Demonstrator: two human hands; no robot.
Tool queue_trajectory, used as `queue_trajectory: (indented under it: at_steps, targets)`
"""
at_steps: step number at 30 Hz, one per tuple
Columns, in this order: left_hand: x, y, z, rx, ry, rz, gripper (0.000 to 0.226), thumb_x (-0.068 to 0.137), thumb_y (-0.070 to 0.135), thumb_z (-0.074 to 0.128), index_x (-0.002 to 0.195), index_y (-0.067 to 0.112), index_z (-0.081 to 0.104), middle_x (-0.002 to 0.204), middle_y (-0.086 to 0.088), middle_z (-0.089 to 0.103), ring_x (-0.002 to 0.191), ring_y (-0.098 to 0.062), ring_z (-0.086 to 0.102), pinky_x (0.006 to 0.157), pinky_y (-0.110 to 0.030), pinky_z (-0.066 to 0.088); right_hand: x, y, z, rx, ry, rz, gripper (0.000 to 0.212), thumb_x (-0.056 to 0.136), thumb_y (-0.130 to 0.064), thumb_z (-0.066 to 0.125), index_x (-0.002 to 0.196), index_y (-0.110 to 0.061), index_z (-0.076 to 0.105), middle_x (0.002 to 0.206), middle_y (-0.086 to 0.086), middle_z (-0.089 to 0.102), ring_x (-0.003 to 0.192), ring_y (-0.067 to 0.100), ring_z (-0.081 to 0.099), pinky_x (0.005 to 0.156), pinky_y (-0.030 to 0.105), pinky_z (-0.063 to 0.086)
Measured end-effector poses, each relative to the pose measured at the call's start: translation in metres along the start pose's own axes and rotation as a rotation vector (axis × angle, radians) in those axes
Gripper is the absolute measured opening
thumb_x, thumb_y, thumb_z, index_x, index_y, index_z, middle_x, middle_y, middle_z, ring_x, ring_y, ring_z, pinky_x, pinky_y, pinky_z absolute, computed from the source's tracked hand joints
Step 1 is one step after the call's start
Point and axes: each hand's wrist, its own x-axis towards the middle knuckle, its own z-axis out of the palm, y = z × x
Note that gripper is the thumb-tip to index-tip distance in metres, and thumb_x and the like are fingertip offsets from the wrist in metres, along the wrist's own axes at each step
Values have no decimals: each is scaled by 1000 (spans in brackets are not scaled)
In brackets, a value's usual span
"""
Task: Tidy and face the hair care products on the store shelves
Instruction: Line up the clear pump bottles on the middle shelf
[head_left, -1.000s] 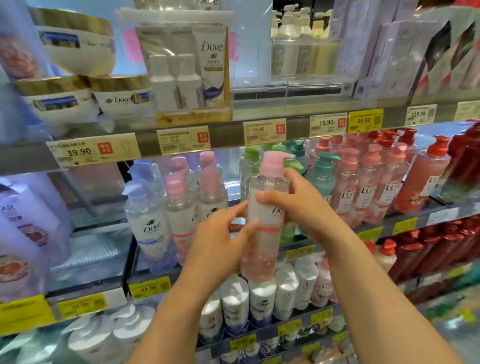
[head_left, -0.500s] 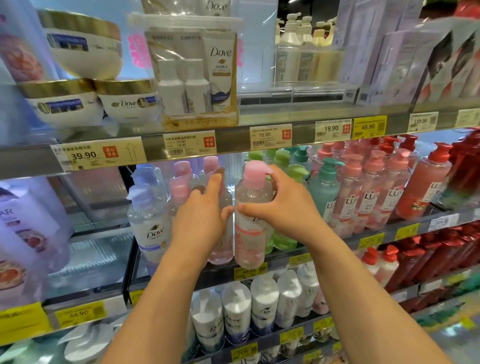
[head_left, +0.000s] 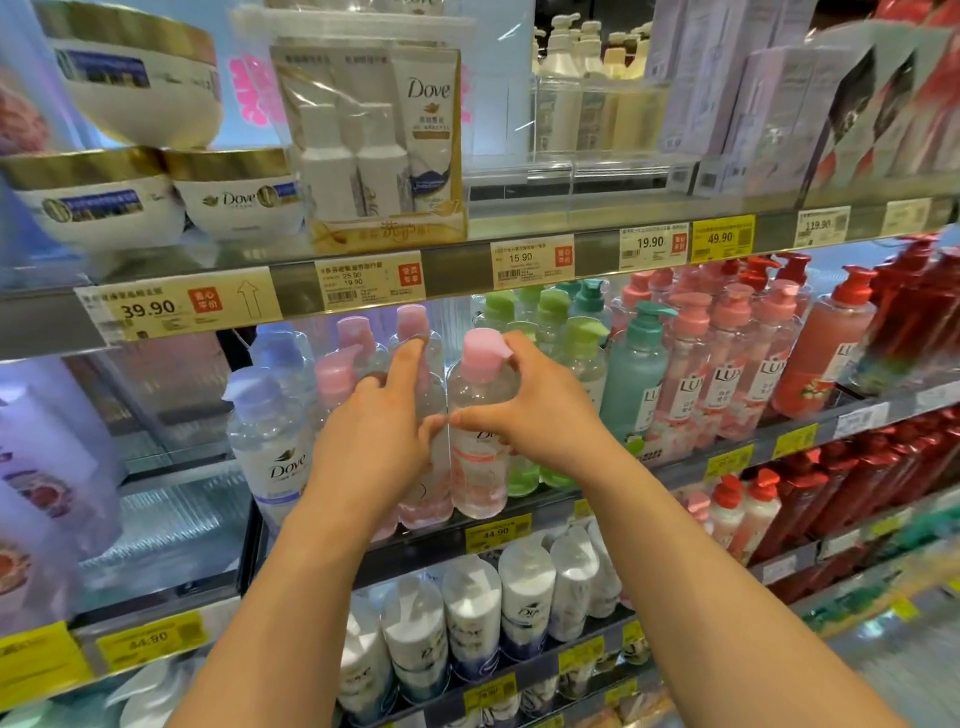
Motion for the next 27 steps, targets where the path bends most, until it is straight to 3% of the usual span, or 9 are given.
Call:
queue_trajectory:
  at_steps: [3,11,13,17,20,22,24,27]
  targets:
    - [1,-3,-1,2,-7,2,79,91,44,62,150,39,10,107,-11,59,90,-34,63,67,-40,51,2,-2,0,-22,-4,-13,71,65,-53,87,120,-26,52,110,-9,64,94,16,63,77,40,58]
    - [5,-3,-1,46,0,8,77,91,46,61,149,34,13,101,-11,61,83,-31,63,65,-41,54,9,-3,3,-75,0,8,75,68,-53,86,126,-21,50,115,-4,63,97,19,62,78,39,57]
    - [5,-4,0,45,6,3,77,90,47,61,149,34,13,102,-11,62,84,-32,64,66,-42,55,11,-3,3,-136,-24,14,69,71,-52,85,121,-19,51,106,-6,61,92,18,62,71,33,53]
    - [4,-1,0,19,6,-33,76,90,49,61,149,35,15,105,-13,62,88,-34,63,68,-43,55,15,-5,4,-141,-82,66,65,84,-47,77,133,-15,49,101,-7,59,69,9,70,59,19,49]
    - [-1,7,0,4,0,-63,81,88,50,62,149,40,10,116,-14,56,96,-35,62,74,-43,54,16,-3,0,-104,-137,77,68,85,-40,78,139,-16,45,103,-4,66,72,12,75,73,33,61]
    - [-6,16,1,14,36,-65,85,87,49,65,151,40,9,135,-15,47,110,-37,58,79,-44,52,15,-1,-8,-30,-134,82,69,84,-26,79,143,-19,44,114,-3,68,73,13,76,76,38,63]
    - [-11,25,2,-1,124,-38,84,86,43,68,153,34,17,150,-15,36,122,-38,53,82,-46,52,16,1,-19,67,-36,85,70,85,-11,73,148,-19,44,137,-2,60,70,14,76,73,38,64]
    - [-9,34,9,-51,192,55,76,85,37,71,149,27,31,150,-11,39,117,-35,58,78,-46,55,20,4,-33,7,157,34,56,89,-8,65,143,-16,51,138,0,60,71,15,75,79,39,63]
